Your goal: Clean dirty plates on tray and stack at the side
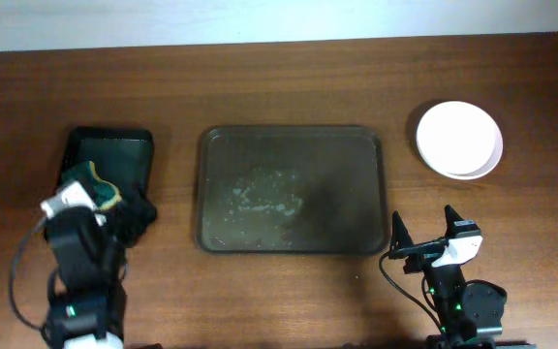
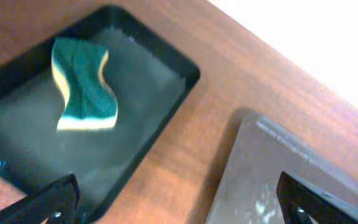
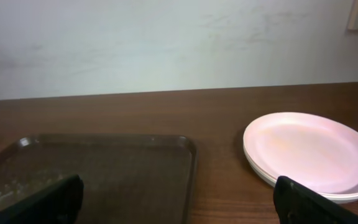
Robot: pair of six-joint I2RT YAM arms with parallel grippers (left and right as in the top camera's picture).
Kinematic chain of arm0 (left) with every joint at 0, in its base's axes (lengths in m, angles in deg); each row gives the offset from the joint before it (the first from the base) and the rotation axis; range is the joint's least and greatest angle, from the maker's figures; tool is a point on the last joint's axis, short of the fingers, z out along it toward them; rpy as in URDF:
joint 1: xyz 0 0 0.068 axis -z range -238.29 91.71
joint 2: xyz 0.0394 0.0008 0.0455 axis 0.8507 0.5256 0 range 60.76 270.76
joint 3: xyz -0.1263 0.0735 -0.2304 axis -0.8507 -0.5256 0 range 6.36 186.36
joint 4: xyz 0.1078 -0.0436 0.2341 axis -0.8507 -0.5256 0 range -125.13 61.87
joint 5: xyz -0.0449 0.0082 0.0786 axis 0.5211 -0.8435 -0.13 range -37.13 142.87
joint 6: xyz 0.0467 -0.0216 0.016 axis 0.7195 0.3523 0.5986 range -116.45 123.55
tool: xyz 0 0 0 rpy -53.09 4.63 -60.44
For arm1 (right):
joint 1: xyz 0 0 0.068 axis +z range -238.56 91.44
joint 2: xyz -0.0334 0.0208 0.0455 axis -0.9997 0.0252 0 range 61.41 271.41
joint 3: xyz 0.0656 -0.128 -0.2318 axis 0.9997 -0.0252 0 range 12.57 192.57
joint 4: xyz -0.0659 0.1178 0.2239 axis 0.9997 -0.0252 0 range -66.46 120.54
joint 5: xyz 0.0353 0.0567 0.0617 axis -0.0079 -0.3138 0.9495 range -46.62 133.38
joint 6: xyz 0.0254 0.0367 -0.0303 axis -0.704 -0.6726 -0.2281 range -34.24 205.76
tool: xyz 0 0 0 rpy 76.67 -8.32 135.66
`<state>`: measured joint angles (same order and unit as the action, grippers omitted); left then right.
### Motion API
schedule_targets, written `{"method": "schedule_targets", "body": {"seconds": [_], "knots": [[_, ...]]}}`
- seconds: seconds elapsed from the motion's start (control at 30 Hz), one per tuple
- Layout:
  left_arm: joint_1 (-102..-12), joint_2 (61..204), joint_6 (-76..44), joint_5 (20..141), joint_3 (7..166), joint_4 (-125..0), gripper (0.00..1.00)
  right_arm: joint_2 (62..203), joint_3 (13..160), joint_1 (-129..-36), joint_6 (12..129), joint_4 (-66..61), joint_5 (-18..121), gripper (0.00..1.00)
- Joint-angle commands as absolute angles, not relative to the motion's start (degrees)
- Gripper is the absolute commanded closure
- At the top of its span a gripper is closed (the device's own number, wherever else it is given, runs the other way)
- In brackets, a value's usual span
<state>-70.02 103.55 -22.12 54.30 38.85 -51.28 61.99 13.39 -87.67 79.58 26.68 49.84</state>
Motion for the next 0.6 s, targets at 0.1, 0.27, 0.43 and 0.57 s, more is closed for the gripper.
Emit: {"method": "schedule_targets", "body": {"seconds": [0.1, 0.27, 0.43, 0.57], "knots": [[-69.9, 81.9, -20.7, 53.9, 22.1, -43.0, 0.01, 61.6, 12.9, -87.8, 79.6, 26.5, 49.3, 0.02], [-68.4, 78.8, -20.8, 49.1, 12.2, -34.9, 0.01, 61.6, 12.9, -87.8, 79.6, 26.5, 49.3, 0.02], [-61.1, 69.9, -15.6, 46.0, 6.9, -27.1, 0.01, 61.6, 12.9, -87.8, 79.6, 26.5, 49.3, 0.02], [-58.3, 64.4, -5.5, 45.4, 6.9, -30.2, 0.01, 61.6, 12.9, -87.8, 79.6, 26.5, 49.3, 0.02]]}}
